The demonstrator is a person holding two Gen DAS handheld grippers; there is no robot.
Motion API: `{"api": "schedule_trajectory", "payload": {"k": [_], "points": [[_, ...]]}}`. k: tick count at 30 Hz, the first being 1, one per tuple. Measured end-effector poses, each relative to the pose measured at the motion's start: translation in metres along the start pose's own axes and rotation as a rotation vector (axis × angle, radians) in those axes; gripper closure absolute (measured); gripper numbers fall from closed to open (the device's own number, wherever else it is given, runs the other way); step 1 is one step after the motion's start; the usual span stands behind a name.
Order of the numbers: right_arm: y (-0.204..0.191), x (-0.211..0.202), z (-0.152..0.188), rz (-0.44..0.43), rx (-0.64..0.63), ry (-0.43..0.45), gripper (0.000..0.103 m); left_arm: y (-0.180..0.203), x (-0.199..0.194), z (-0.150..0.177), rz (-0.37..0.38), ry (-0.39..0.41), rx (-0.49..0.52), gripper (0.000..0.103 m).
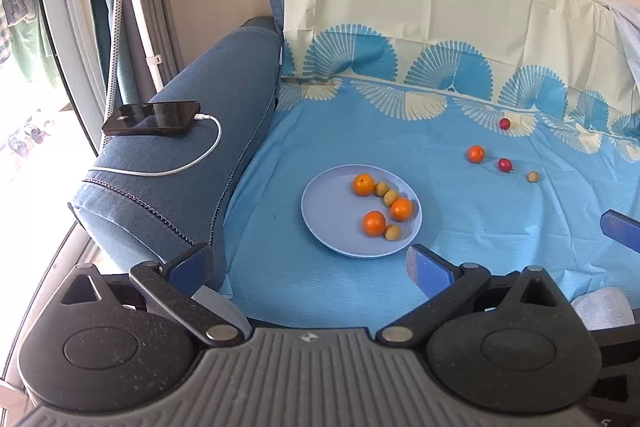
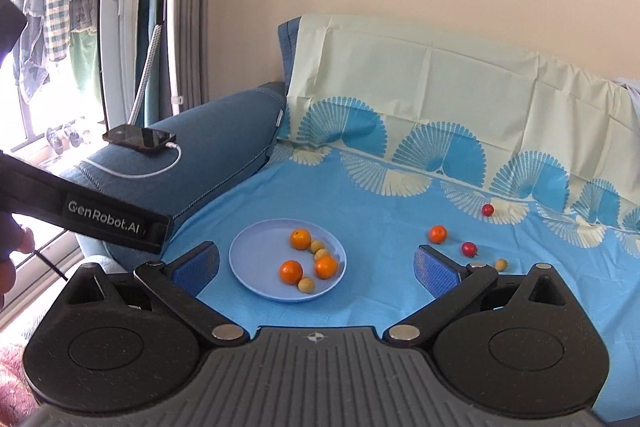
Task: Organize fruits
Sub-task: 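Lift both tools away from the plate toward the remaining fruits, then grasp a mandarin with the left tool while the right tool grasps a brown pear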
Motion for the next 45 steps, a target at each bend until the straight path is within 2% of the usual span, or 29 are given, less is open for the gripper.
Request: {"api": "schedule_trajectory", "payload": {"k": [8,14,20,24,30,32,35,39,45], "points": [[-0.002,0.003,0.003,-0.008,-0.012,-0.017,0.001,0.002,0.005,-0.002,-0.004,-0.009,0.004,0.0],[0.012,0.016,0.007,0.002,0.035,-0.045,0.001,0.018,0.019,-0.01,0.003,-0.04,0.041,0.0],[0.051,0.038,0.018,0.022,0.167,-0.086,0.001,0.051,0.047,-0.032,0.012,-0.079,0.084,0.0],[0.096,0.054,0.018,0.117,0.242,-0.058,0.001,0.087,0.078,-0.056,0.017,-0.106,0.128,0.0],[0.194,0.103,0.019,0.292,0.366,-0.033,0.001,0.161,0.147,-0.106,0.045,-0.104,0.199,0.0],[0.226,0.13,0.021,0.356,0.369,-0.033,0.001,0.188,0.18,-0.124,0.064,-0.115,0.221,0.0],[0.27,0.184,0.023,0.403,0.329,-0.055,0.002,0.226,0.234,-0.148,0.082,-0.138,0.231,0.0],[0.311,0.259,0.028,0.404,0.309,-0.115,0.015,0.274,0.305,-0.172,0.088,-0.166,0.262,0.0],[0.353,0.345,0.043,0.392,0.363,-0.207,0.018,0.329,0.389,-0.186,0.051,-0.182,0.376,0.0]]}}
Point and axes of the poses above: each gripper's, at about its wrist camera, not at the fingertips, and x roughly the way its jaws point, y to its right, z to its underside, the point moved 6 cm from there along x, roughly the way its jaws point, and after that the axes turned 9 degrees about -y, right-handed, at the moved point
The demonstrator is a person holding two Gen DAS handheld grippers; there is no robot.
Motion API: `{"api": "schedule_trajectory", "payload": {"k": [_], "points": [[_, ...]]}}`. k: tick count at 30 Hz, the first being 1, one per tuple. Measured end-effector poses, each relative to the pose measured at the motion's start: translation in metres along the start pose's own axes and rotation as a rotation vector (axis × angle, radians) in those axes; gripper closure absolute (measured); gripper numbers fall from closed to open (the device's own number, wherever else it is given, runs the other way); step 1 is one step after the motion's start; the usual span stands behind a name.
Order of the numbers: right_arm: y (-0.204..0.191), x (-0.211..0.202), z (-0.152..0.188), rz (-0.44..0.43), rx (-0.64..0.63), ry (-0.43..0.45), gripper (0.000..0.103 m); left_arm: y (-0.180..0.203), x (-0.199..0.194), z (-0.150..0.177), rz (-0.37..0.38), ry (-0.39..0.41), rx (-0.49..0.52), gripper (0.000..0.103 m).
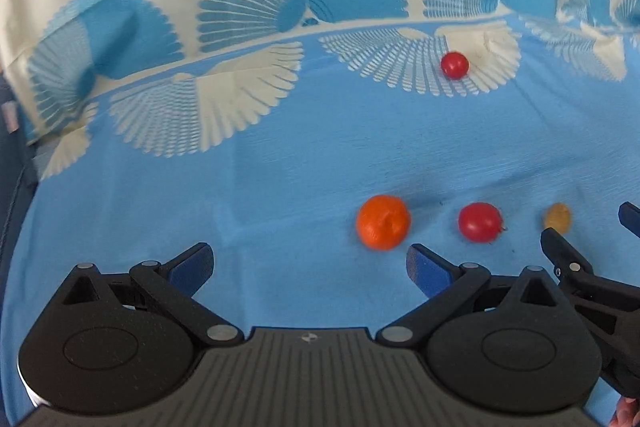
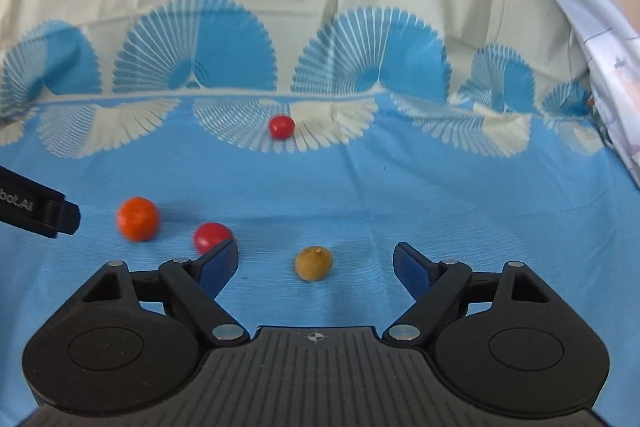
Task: Organize fruits
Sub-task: 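Grasp a mandarin with the left tool while the right tool grasps a brown pear, then carry both fruits to the blue plate and release them onto it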
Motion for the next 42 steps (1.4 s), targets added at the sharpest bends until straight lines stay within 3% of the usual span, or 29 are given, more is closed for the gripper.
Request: {"api": "schedule_trajectory", "payload": {"k": [3,5,7,8,9,10,11,14,19,25,32,38,42], "points": [[0.001,0.029,0.003,-0.011,0.001,-0.042,0.018,0.009,0.029,-0.01,-0.011,-0.017,0.023,0.0],[0.001,0.042,0.01,-0.015,0.0,-0.069,0.017,0.014,0.04,-0.016,0.035,-0.018,0.032,0.0],[0.004,0.041,0.014,-0.033,0.02,-0.039,0.015,0.019,0.044,-0.019,0.048,-0.022,0.039,0.003],[0.003,0.039,0.013,-0.035,0.01,-0.034,0.018,0.022,0.042,-0.019,0.07,-0.003,0.042,0.019],[0.0,0.037,0.013,-0.06,0.002,-0.027,0.039,0.025,0.039,-0.017,0.105,0.0,0.042,0.053],[-0.003,0.034,0.012,-0.1,-0.001,-0.027,0.056,0.027,0.038,-0.015,0.143,-0.028,0.039,0.071],[-0.005,0.031,0.011,-0.096,-0.005,-0.033,0.074,0.029,0.035,-0.015,0.151,-0.042,0.027,0.069],[-0.007,0.028,0.014,-0.084,-0.013,-0.024,0.075,0.028,0.021,-0.01,0.139,0.02,0.038,0.069],[0.01,0.011,0.01,-0.058,0.073,-0.021,0.075,0.01,-0.017,0.0,0.167,0.037,0.009,0.069],[0.012,-0.082,0.002,-0.068,0.069,0.081,0.075,-0.032,-0.11,0.041,0.198,0.081,-0.051,0.069],[-0.026,-0.212,0.043,-0.265,0.003,0.065,0.075,-0.096,-0.213,0.139,0.158,0.06,-0.141,0.069],[-0.085,-0.301,0.082,-0.462,-0.088,-0.003,0.075,-0.149,-0.265,0.228,0.049,0.032,-0.202,0.069],[-0.12,-0.348,0.105,-0.505,-0.181,0.01,0.075,-0.177,-0.288,0.28,0.033,0.044,-0.261,0.069]]}}
Point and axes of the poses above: each gripper's, at about its wrist camera, not at the fingertips, and x roughly the way its jaws point, y to its right, z to its underside, the point moved 6 cm from there along x, roughly the way its jaws point, and after that the axes turned 9 degrees about -y, right-handed, at the moved point
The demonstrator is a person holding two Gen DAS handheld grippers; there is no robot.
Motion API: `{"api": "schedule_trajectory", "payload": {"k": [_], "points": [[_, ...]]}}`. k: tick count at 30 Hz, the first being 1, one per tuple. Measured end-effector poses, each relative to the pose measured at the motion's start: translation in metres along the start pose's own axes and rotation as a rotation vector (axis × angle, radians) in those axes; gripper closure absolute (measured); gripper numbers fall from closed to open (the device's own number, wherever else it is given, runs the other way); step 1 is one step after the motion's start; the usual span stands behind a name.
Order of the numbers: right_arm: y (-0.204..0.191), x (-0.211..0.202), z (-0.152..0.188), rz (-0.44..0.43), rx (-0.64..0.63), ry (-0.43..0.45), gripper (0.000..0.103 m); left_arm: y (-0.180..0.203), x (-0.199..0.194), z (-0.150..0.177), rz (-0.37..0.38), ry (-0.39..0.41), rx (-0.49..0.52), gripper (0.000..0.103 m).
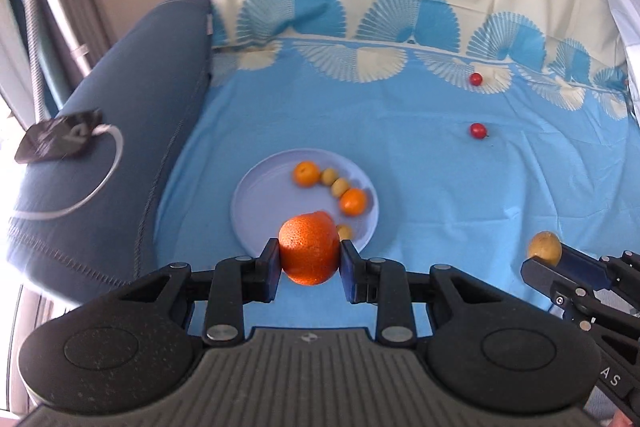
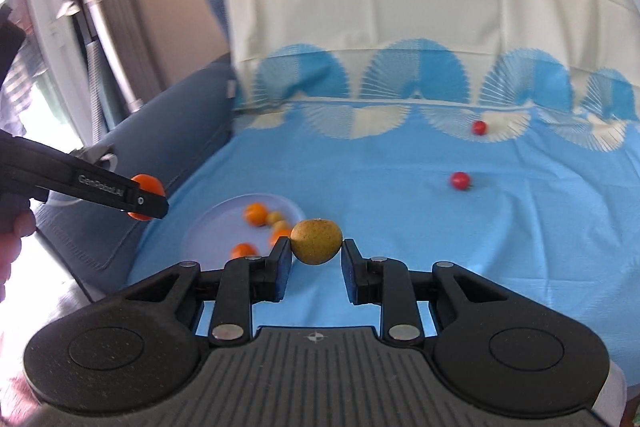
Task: Organize fruits
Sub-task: 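Carry both fruits to the blue plate and release them onto it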
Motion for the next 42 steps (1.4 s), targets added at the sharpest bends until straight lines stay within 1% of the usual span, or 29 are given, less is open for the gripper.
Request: {"api": "schedule_trajectory", "payload": {"k": [4,8,12,19,28,34,38,42], "points": [[-0.039,-0.015,0.017,-0.012,-0.068,-0.017,0.075,-0.022,-0.018,0.033,0.006,0.018,-0.043,0.069],[-0.058,-0.027,0.028,0.006,-0.091,-0.022,0.075,-0.034,-0.029,0.054,0.036,0.025,-0.076,0.069],[-0.066,-0.035,0.032,0.026,-0.099,-0.016,0.075,-0.043,-0.038,0.061,0.052,0.045,-0.102,0.069],[-0.072,-0.038,0.03,0.047,-0.138,0.001,0.075,-0.05,-0.047,0.061,0.066,0.075,-0.119,0.069],[-0.069,-0.03,0.029,0.059,-0.135,-0.025,0.075,-0.055,-0.035,0.054,0.07,0.057,-0.137,0.069],[-0.068,-0.014,0.019,0.071,-0.135,-0.033,0.075,-0.066,-0.013,0.036,0.058,0.034,-0.155,0.069],[-0.07,0.01,0.008,0.066,-0.141,-0.055,0.075,-0.071,0.01,0.016,0.046,0.022,-0.149,0.069],[-0.073,0.051,-0.005,0.055,-0.153,-0.098,0.075,-0.073,0.044,-0.005,0.044,-0.019,-0.153,0.069]]}}
Point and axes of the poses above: each gripper's, at about its wrist camera, not at the fingertips, and x roughly the way its jaws point, y to its right, z to its underside, the point moved 6 cm from there along x, roughly the way its jaws point, and after that the axes turned 9 degrees about -y, right-handed, at the moved point
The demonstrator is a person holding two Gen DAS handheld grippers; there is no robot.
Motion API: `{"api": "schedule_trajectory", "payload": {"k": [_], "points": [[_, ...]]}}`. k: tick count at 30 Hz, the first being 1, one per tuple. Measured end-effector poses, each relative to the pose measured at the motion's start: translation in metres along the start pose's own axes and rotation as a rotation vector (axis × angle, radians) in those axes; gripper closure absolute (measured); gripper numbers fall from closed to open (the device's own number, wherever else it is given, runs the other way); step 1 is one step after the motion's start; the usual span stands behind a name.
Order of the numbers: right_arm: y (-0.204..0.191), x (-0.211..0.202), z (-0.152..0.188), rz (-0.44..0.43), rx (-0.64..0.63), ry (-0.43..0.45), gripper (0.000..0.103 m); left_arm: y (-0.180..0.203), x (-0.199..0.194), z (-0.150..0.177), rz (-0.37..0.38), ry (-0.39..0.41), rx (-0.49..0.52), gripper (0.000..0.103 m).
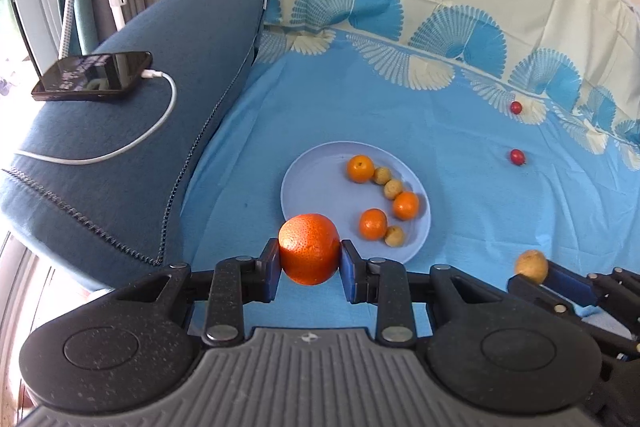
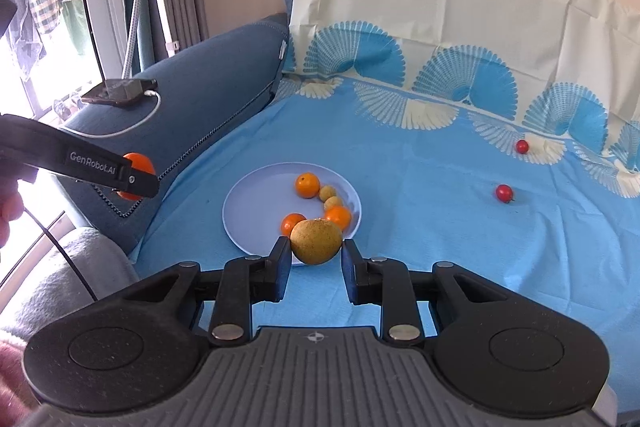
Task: Organize fruits
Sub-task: 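Carry both fruits to the blue plate and release them onto it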
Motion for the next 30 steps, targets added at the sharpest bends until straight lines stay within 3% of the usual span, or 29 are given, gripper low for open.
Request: {"api": "schedule_trajectory", "payload": {"k": [6,13,23,25,27,28,30], "points": [[-0.007,0.068,-0.025,-0.032,-0.006,-0.089,0.075,-0.005,0.059,-0.028,-0.03,-0.069,-0.008,0.069],[-0.015,0.129,-0.051,-0.019,-0.069,-0.114,0.075,-0.01,0.112,-0.056,-0.064,-0.117,0.014,0.069],[-0.008,0.189,-0.056,-0.003,-0.11,-0.193,0.074,-0.006,0.166,-0.069,-0.118,-0.164,0.056,0.069],[-0.009,0.195,-0.056,-0.01,-0.121,-0.201,0.074,-0.006,0.169,-0.071,-0.108,-0.173,0.067,0.062],[-0.011,0.194,-0.058,-0.025,-0.129,-0.198,0.072,-0.007,0.164,-0.073,-0.092,-0.158,0.066,0.015],[-0.012,0.193,-0.059,-0.028,-0.136,-0.19,0.069,-0.009,0.158,-0.074,-0.087,-0.132,0.053,0.005],[-0.01,0.183,-0.061,-0.018,-0.136,-0.163,0.045,-0.01,0.141,-0.074,-0.071,-0.071,0.034,0.001]]}}
Point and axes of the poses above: each gripper's, at about its wrist camera, not at the fingertips, and x roughly the way its jaws point, y to its right, z to its underside, the point moved 6 cm from there along x, roughly the way its jaws point, and after that the axes turned 9 degrees about -y, right-handed, at the moved point
